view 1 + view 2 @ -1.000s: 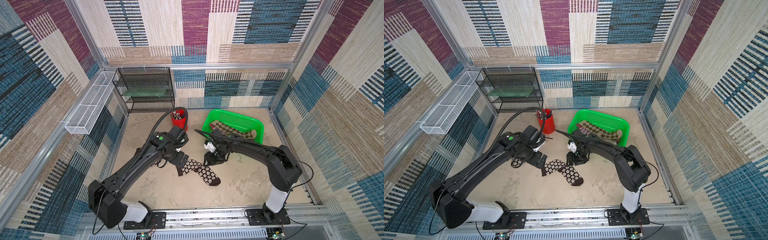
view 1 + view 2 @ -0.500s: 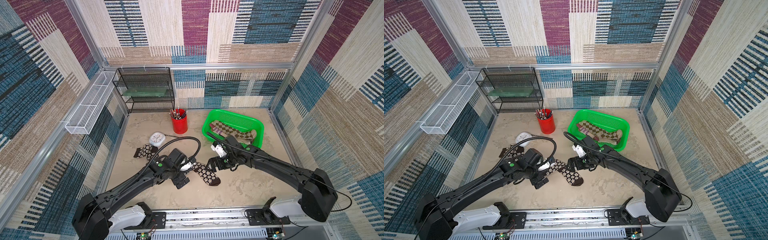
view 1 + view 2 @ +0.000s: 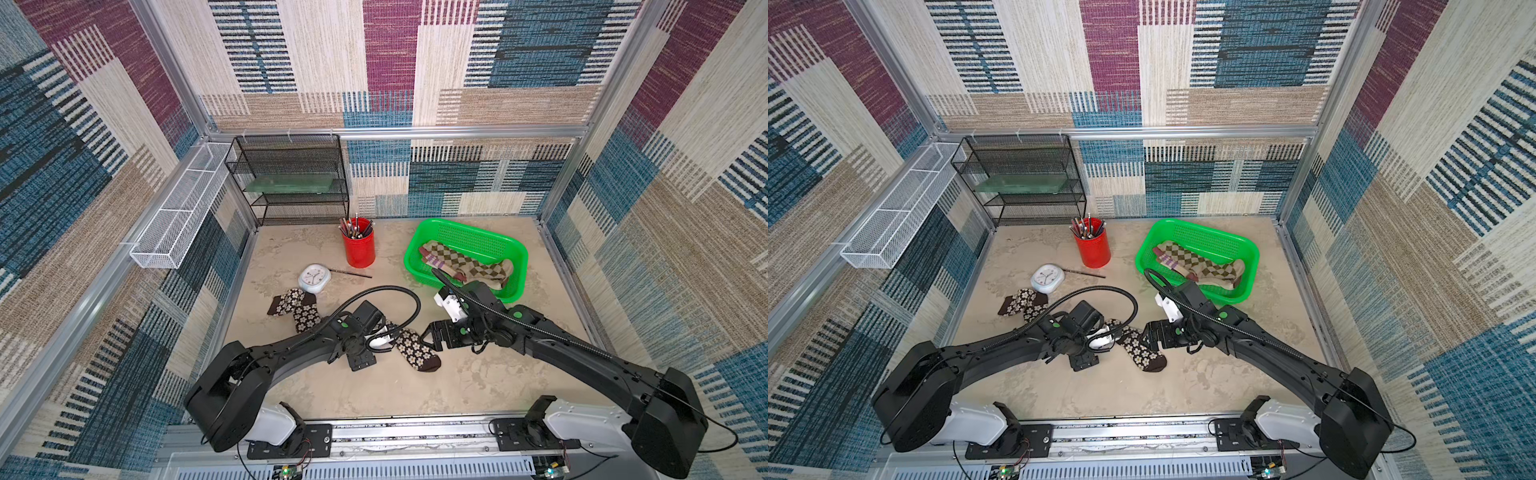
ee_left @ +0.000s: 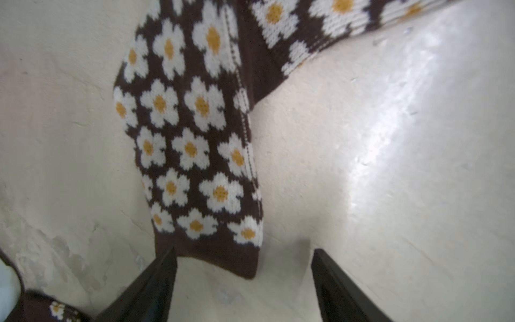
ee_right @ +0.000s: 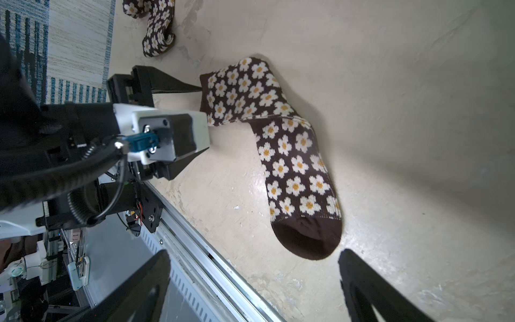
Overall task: Place the socks together as a pair
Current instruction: Adjust the sock at the center of the board.
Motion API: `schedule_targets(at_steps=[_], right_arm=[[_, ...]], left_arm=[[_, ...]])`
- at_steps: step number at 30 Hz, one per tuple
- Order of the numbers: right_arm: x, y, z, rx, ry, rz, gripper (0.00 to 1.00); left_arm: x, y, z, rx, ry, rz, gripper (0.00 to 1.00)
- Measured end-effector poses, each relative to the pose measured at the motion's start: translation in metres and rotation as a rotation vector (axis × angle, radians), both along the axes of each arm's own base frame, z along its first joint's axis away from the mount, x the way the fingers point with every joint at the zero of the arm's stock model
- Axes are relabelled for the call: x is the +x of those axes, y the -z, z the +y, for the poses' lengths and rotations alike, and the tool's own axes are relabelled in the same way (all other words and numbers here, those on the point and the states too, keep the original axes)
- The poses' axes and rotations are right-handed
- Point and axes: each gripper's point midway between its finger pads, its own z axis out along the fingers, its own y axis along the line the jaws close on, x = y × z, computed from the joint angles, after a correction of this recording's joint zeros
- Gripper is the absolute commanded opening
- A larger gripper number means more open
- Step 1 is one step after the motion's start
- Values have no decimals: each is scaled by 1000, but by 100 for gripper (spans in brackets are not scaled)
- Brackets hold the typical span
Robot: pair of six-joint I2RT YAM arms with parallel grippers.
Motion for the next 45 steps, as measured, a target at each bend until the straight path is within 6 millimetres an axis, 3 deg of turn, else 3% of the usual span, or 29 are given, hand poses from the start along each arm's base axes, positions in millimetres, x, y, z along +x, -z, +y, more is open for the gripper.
schedule_targets(at_steps=[1, 6, 8, 12, 17, 24, 29, 31, 34, 40, 45], right_arm=[[-1, -1, 0, 7, 5, 1, 96], [-5, -7, -1, 31, 15, -9, 96], [-5, -9, -2, 36, 17, -13, 96], [-8, -7, -4, 36, 24, -6, 96], [-9, -1, -6, 29, 32, 4, 96], [-9, 17, -1, -10, 19, 37, 96], [-16, 35, 9, -62, -23, 62, 100], [-17, 38, 12, -79, -32, 53, 96], [-20, 46, 14, -106, -42, 54, 89], [-25, 75, 11, -192, -28, 87, 63], [-26, 96, 9, -270, -20, 95, 22]], left_arm=[[3, 2, -2, 1, 1, -4, 63], [26, 7, -13, 2, -12, -71, 15], [34, 7, -13, 16, -24, -88, 1], [23, 2, -8, 46, -50, -11, 0], [10, -22, -15, 4, -129, 101, 0], [-24, -55, -27, -89, -236, 365, 0], [-26, -77, -35, -221, -378, 585, 0], [-27, -84, -39, -275, -430, 677, 0], [-29, -88, -42, -334, -511, 819, 0], [-21, -87, -41, -392, -652, 988, 0], [-9, -81, -36, -360, -707, 982, 0]])
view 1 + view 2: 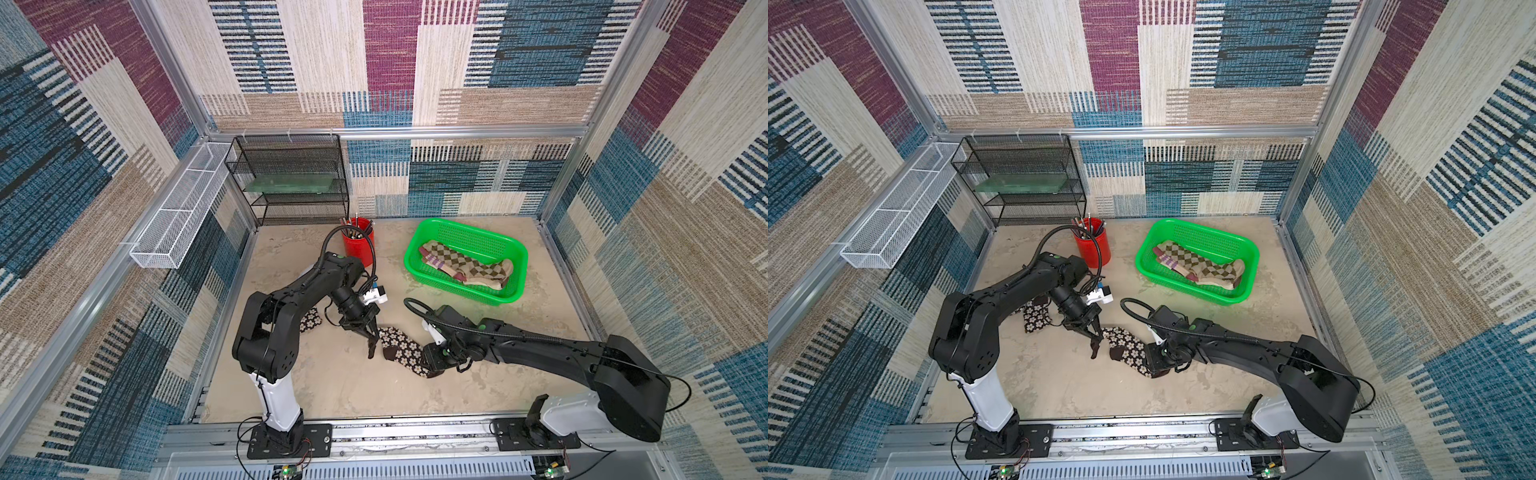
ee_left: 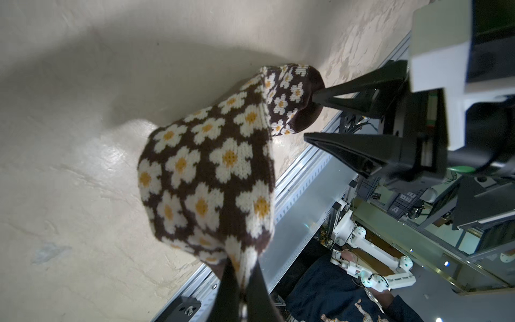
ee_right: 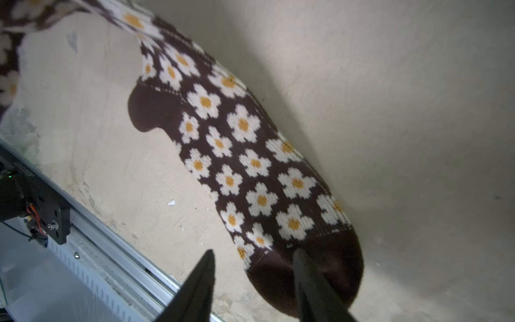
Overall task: Place the socks together as a pair
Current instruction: Adjust the sock at the center of the board.
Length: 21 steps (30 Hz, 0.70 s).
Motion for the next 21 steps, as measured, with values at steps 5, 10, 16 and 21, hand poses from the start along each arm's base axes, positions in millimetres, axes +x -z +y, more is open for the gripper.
schedule_targets(at_steps=[5, 10, 16, 21], right_arm=[[0, 26, -9, -106, 29, 20, 4], [13, 33, -2, -122, 50, -3, 0], [15, 31, -1, -119, 51, -13, 0], [14, 29, -8, -147, 36, -27, 0]], left_arm=[[19, 5, 13, 114, -27, -57, 20], [36, 11, 26, 209, -60, -102, 28], [69, 9, 50, 363, -102, -226, 45], [97, -11, 71, 493, -140, -382, 48]])
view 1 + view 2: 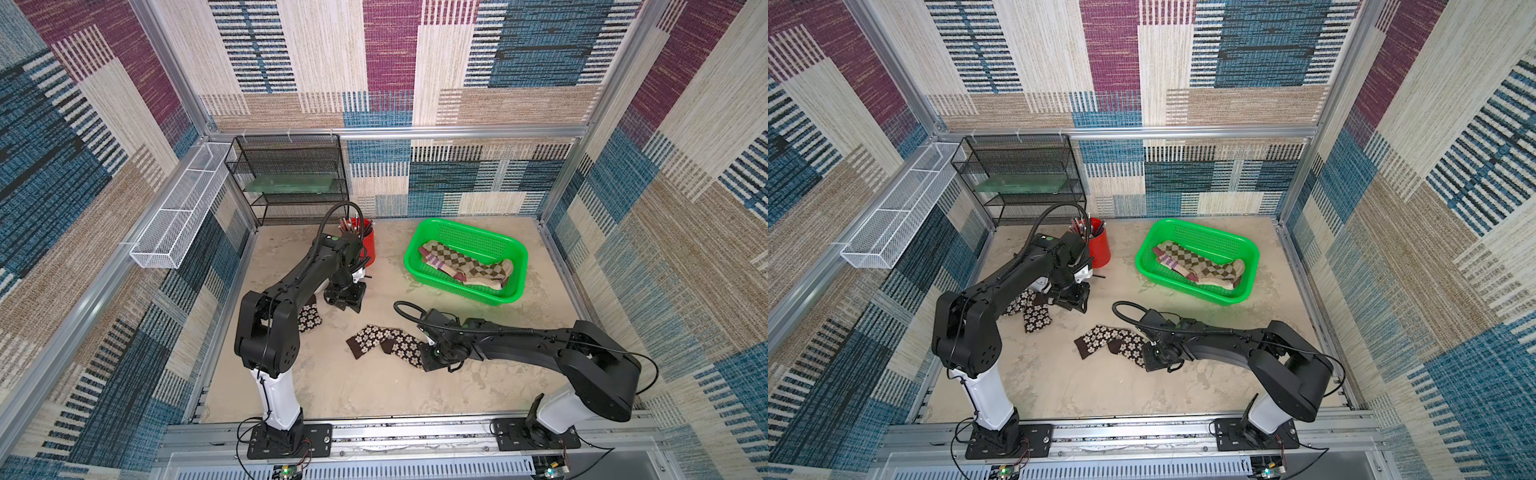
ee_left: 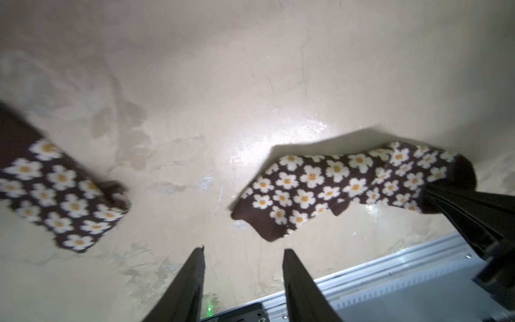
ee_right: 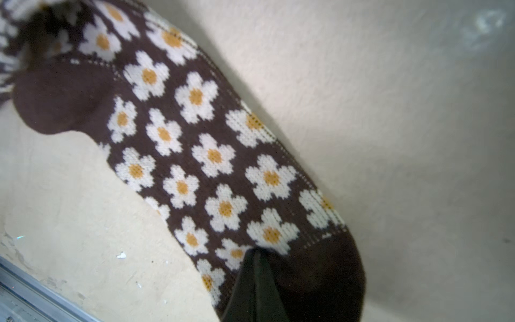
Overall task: Place the socks together as a pair
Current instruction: Adjust the sock at the center of the board.
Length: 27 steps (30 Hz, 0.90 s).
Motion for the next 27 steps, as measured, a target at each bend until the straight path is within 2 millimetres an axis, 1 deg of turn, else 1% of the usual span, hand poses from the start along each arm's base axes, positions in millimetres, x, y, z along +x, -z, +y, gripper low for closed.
schedule_targets(at_steps=[2, 4, 6, 8, 9, 11, 13, 16, 19, 23, 27], right_arm=[[-2, 0, -3, -12, -10, 5, 0], [-3, -1, -5, -24, -19, 12, 0], [-6, -1, -6, -32, -29, 24, 0], [-6, -1, -7, -30, -30, 33, 0], [-6, 0, -8, -27, -27, 39, 0], [-6, 0, -8, -14, -26, 54, 0], [-6, 0, -9, -2, -28, 67, 0], [-6, 0, -12, 12, -37, 89, 0], [-8, 2, -17, 18, -44, 114, 0], [-7, 1, -18, 37, -50, 142, 0], [-8, 2, -19, 38, -62, 164, 0]], left_arm=[[10, -13, 6, 41, -1, -69, 48], [13, -29, 7, 67, 17, -137, 49], [7, -44, -3, 71, 69, -196, 52], [-10, -51, -17, 69, 175, -242, 54], [-20, -50, -19, 75, 216, -246, 55], [-49, -41, -23, 87, 322, -254, 58], [-70, -34, -18, 82, 379, -268, 58], [-95, -27, -18, 30, 476, -336, 62], [-113, -20, -28, -73, 577, -439, 64], [-126, -4, -34, -166, 701, -564, 56], [-134, 16, -42, -198, 830, -584, 51]])
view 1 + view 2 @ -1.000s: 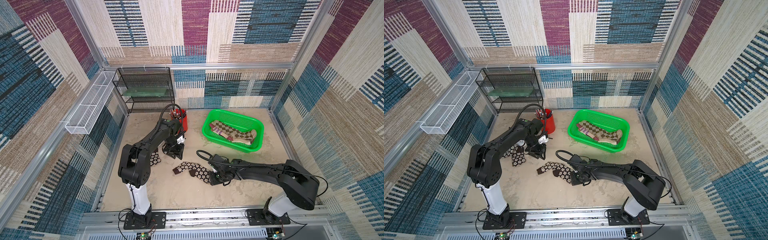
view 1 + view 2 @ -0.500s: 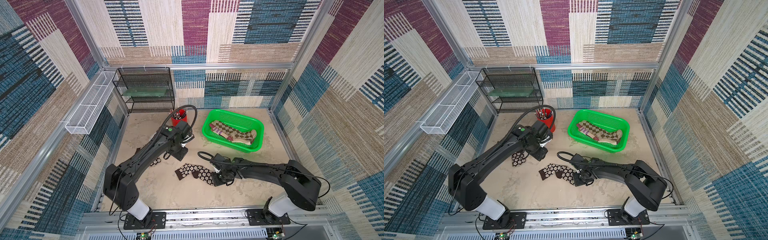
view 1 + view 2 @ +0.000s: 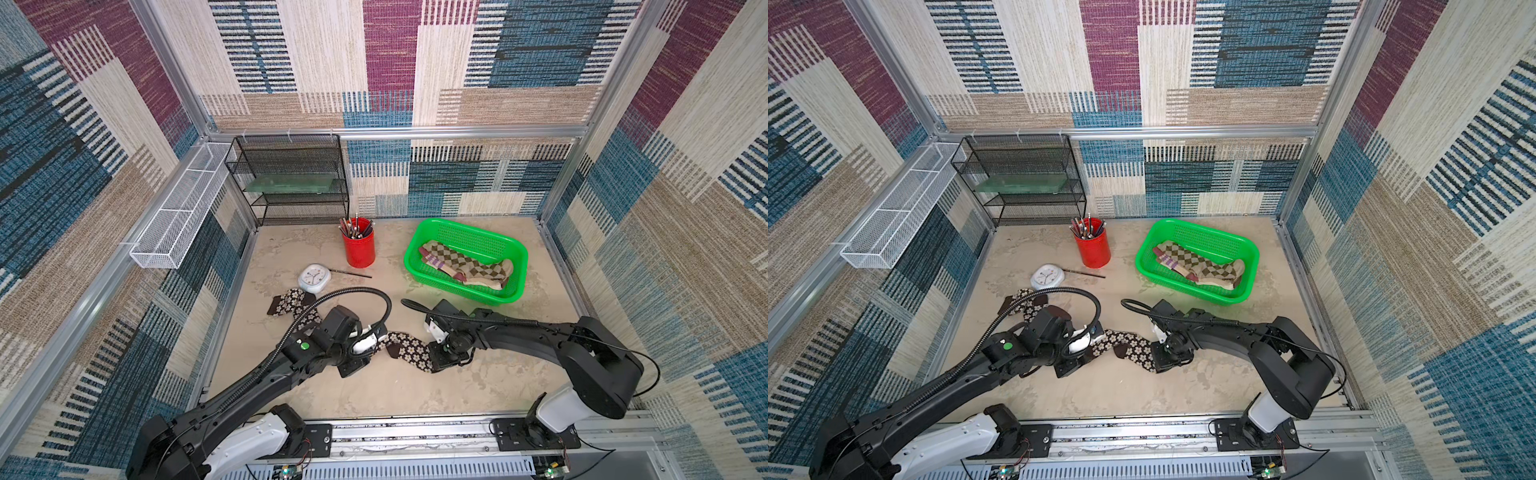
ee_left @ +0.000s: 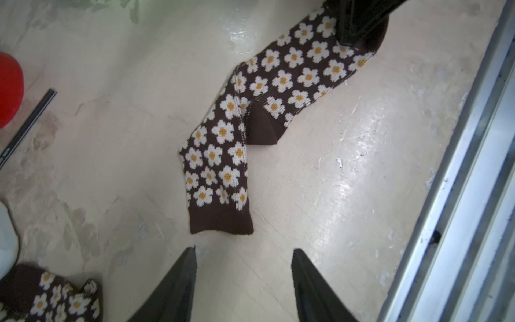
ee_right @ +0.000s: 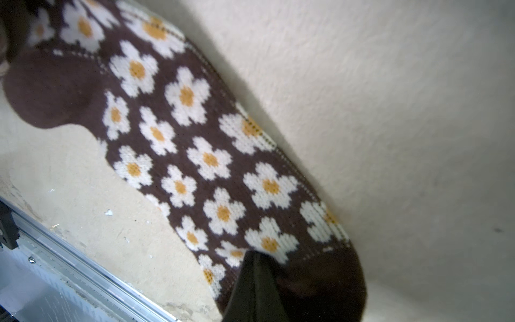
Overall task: Place the socks together as a pair
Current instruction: Adjust the sock at the center of the board.
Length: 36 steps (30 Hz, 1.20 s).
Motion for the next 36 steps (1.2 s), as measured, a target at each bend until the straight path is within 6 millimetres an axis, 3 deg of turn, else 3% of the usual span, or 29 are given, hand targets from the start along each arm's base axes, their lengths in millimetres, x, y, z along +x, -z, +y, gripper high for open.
schedule_targets(at_steps=[12, 18, 25, 31, 36], right_arm=[[-2, 0, 1, 14, -8, 15, 0], [0, -2, 3, 15, -8, 15, 0], [0, -2, 3, 8, -8, 22, 0], [1, -2, 4, -3, -13, 35, 0], [1, -2, 4, -6, -16, 36, 0]], left_arm=[[9, 36, -12, 124, 211, -29, 37], [2, 52, -8, 159, 235, 14, 30], [-9, 69, -2, 180, 245, 62, 28], [5, 82, 0, 248, 217, 62, 19], [20, 84, -5, 270, 187, 44, 2]])
